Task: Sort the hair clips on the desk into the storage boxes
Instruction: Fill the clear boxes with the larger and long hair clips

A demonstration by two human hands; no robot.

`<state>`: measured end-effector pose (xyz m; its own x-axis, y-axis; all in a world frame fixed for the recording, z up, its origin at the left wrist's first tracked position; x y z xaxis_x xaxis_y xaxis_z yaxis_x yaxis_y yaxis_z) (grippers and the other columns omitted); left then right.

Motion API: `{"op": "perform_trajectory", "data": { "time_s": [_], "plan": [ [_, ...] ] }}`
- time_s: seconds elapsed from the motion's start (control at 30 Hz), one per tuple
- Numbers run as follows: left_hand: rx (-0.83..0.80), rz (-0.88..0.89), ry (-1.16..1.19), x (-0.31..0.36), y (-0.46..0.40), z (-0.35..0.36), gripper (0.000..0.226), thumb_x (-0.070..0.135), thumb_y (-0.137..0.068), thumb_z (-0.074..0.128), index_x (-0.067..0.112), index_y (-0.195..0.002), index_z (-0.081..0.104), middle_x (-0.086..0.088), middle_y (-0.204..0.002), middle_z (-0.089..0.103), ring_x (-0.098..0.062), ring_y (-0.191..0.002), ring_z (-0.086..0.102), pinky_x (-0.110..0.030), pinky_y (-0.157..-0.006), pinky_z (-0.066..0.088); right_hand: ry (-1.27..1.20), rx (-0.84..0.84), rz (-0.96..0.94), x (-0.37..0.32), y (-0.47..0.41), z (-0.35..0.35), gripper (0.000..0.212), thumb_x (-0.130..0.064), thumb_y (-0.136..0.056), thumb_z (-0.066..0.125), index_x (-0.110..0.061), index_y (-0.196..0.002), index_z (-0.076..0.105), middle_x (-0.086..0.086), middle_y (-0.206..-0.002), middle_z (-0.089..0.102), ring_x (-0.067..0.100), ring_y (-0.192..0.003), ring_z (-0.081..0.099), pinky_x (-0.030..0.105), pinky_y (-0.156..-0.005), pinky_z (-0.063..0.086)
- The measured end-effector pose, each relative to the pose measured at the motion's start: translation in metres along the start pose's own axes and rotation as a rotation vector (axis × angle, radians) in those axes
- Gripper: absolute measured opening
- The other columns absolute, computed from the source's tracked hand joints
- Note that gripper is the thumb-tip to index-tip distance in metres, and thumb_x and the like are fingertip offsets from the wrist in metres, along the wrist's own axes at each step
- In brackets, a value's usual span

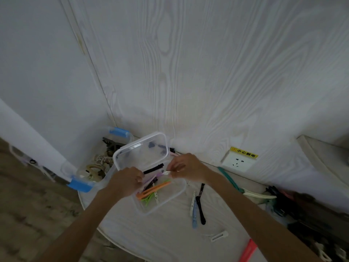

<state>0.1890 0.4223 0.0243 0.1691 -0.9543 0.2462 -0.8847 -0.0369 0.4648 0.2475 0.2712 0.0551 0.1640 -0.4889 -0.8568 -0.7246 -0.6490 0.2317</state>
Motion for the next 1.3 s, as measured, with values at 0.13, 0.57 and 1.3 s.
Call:
{"op": "perform_trajectory", "data": {
  "time_s": [0.13, 0.57, 1.3],
  "plan": [
    [0.112, -0.053, -0.057, -0.008, 0.003, -0.017, 0.028, 0.025, -0.098, 0.04, 0.027, -0.119, 0.058, 0.005, -0.123, 0.058, -0.012, -0.107, 0.059, -0.023, -0.087, 0.047, 0.306, -0.112, -0.026, 0.009, -0.016, 0.037, 0.026, -0.014, -0.072, 0.077, -0.018, -0.098, 0.073, 0.002, -0.102, 0.073, 0.013, -0.096, 0.065, 0.03, -0.093, 0.049],
    [0.242, 0.265, -0.011, 0.116, -0.037, -0.019, 0.03, 0.015, -0.094, 0.043, 0.019, -0.116, 0.062, -0.005, -0.113, 0.066, -0.022, -0.103, 0.061, -0.031, -0.089, 0.044, 0.751, -0.091, 0.16, 0.114, -0.018, -0.004, 0.069, -0.029, -0.094, 0.048, -0.023, -0.149, 0.007, 0.002, -0.159, 0.001, 0.018, -0.146, 0.01, 0.034, -0.117, 0.018],
    [-0.217, 0.23, -0.307, 0.15, -0.076, 0.054, 0.034, 0.018, -0.093, 0.047, 0.019, -0.126, 0.055, -0.003, -0.129, 0.058, -0.024, -0.126, 0.047, -0.042, -0.116, 0.014, 0.511, 0.095, 0.271, 0.148, 0.055, -0.045, 0.113, -0.042, -0.059, 0.083, -0.021, -0.146, 0.014, 0.005, -0.148, 0.017, 0.021, -0.136, 0.027, 0.024, -0.108, 0.025]
  ]
}}
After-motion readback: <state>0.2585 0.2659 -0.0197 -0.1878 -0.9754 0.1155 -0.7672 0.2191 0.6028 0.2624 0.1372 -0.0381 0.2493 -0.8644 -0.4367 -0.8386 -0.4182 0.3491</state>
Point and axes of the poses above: each hand's wrist, its own y-axis away from the middle knuckle, its own z-axis out of the palm, x = y × z, the point moved 10 cm from there along -y, towards the middle knuckle
